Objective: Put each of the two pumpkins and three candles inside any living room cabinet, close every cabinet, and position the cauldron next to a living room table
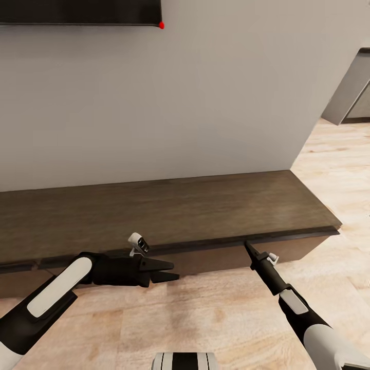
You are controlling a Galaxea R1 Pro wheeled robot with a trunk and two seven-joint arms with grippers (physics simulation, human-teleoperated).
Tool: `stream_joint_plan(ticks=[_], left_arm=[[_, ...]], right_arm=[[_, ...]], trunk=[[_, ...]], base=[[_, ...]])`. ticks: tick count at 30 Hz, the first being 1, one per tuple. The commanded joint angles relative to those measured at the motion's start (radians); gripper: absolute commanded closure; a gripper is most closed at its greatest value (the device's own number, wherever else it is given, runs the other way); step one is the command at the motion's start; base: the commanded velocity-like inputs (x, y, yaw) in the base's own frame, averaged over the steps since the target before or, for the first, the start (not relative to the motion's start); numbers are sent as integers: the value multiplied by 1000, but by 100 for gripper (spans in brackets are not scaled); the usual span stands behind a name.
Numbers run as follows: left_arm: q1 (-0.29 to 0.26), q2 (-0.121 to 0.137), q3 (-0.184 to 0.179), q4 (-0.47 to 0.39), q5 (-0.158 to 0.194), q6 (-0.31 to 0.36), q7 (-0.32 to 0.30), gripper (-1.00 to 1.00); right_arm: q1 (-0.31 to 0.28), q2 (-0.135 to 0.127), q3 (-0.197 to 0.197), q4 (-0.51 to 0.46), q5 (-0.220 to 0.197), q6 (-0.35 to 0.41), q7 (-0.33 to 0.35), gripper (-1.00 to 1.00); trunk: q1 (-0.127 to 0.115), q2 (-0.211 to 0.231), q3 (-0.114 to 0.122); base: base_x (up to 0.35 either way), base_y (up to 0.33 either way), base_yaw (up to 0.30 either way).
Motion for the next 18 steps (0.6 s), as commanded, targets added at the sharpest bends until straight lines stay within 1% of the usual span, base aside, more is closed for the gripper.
stream_joint_plan(ticks=[1,12,14,18], left_arm=[[-1,1,-2,1,-5,0,-8,-100],[-1,1,-2,1,-5,0,-8,-100],[-1,1,-2,1,-5,0,-8,-100],[-1,1,-2,1,-5,0,-9,-100]], right_arm=[[-1,0,1,-1,-16,20,10,100],[-1,0,1,-1,-16,21,9,100],[-1,0,1,-1,-15,21,9,100],[-1,-1,2,-1,-15,22,8,100]], trunk=[[-1,0,-1],[-1,0,-1],[-1,0,-1],[-1,0,-1]], base=[[-189,0,0],[-261,0,0],[-150,0,0],[-51,0,0]])
